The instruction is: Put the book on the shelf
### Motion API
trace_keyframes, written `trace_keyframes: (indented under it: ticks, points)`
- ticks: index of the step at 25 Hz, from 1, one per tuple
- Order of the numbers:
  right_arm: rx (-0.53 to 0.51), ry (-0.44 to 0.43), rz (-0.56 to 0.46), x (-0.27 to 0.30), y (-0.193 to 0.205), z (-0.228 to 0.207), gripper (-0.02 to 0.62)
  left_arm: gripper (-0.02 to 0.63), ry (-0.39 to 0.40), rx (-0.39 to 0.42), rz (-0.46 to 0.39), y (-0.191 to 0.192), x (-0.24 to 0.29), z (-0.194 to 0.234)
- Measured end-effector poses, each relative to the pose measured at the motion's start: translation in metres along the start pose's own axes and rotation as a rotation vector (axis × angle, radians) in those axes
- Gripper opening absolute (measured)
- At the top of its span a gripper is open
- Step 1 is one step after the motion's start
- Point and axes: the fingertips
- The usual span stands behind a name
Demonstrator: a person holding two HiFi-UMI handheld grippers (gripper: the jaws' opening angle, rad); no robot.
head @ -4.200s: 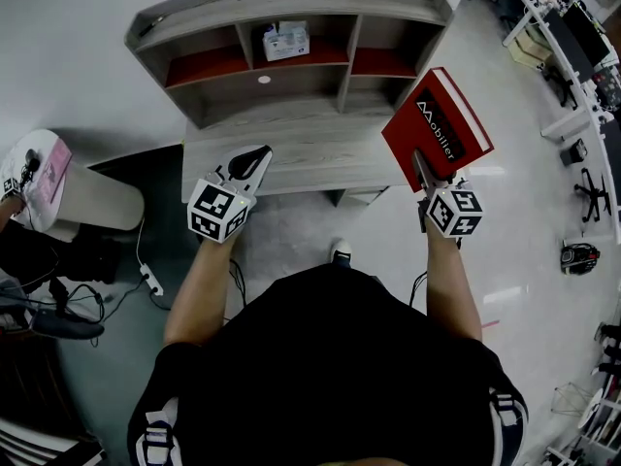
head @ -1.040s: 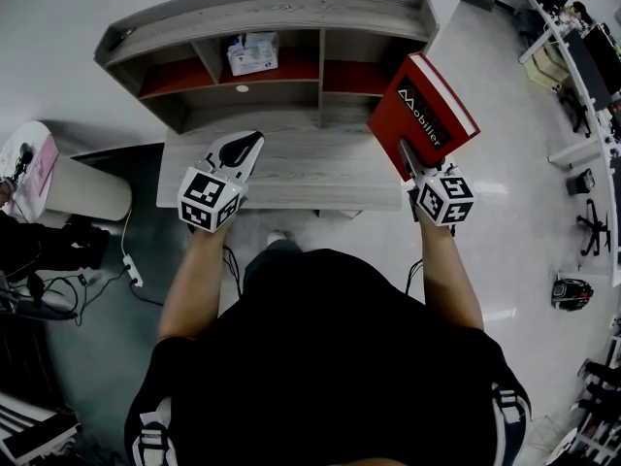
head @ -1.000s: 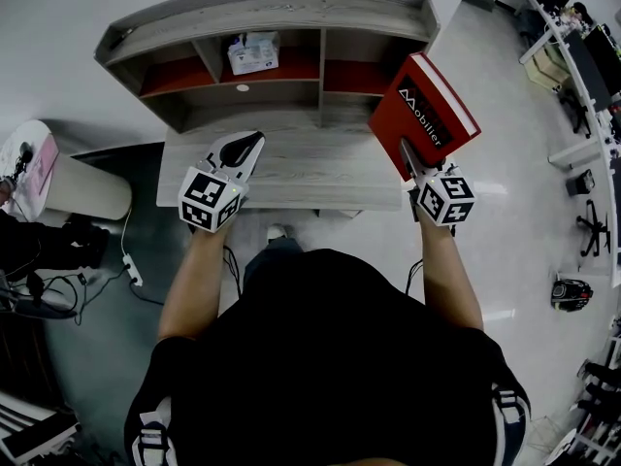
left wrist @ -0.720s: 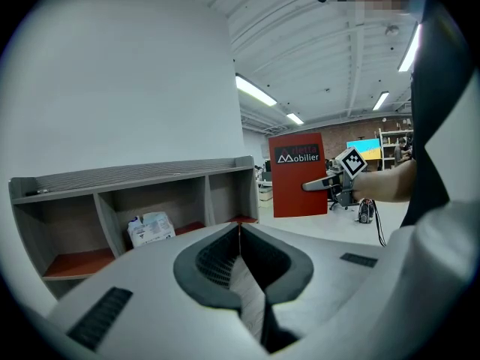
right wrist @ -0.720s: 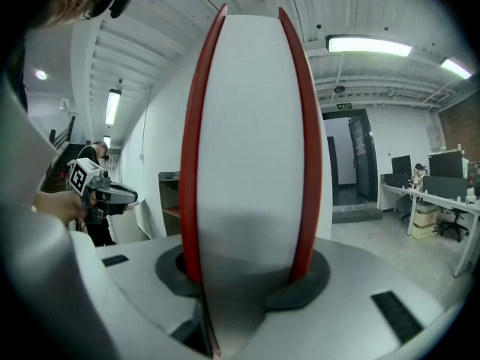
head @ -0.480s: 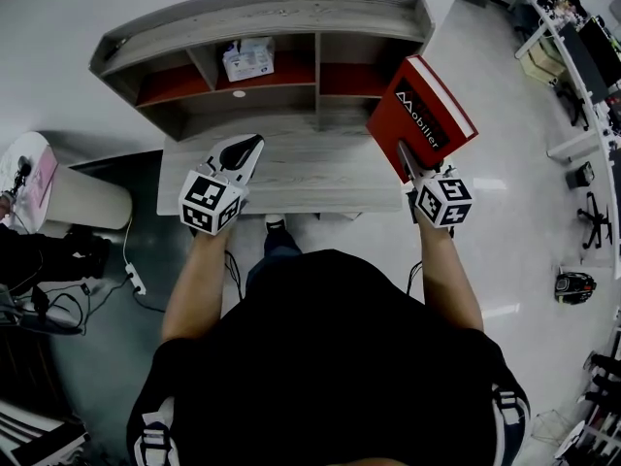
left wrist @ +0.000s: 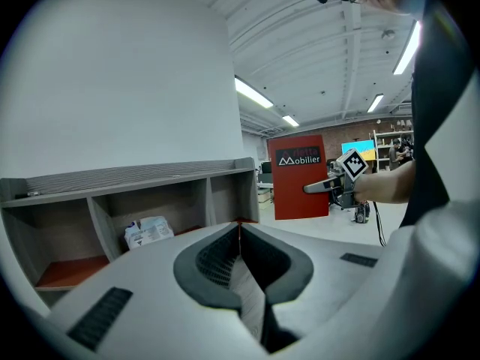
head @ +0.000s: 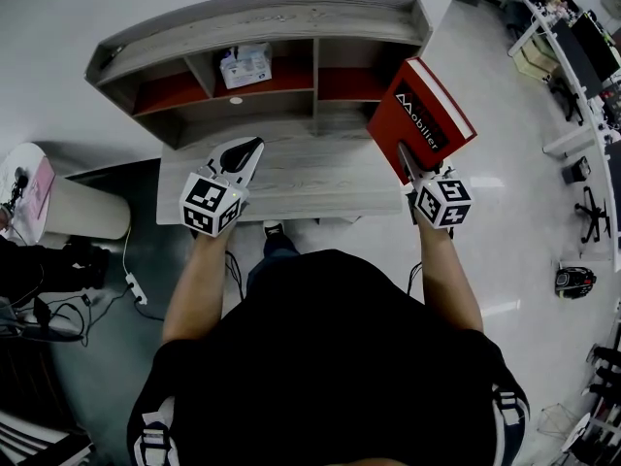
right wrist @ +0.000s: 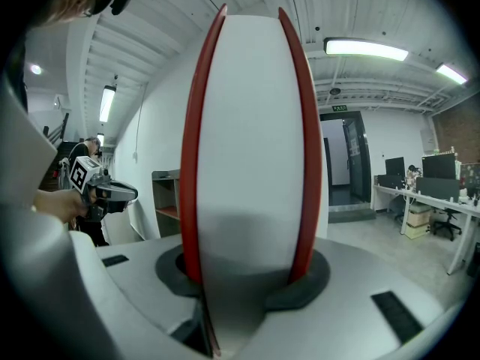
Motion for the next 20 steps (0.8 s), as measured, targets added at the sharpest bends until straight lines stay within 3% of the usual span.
trace_keyframes:
  ticks: [20]
  points:
    - [0.015,0.071,0.021,0.024,0.003,-0.01,0.175,0.021,0.062,0.008,0.0,-0.003,0.025,0.032]
Point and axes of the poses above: the fingertips, and each gripper's own axes: x forward along the fingers, z to its left, y out of its underside, and after that the axes turned 2 degrees about y, right-handed
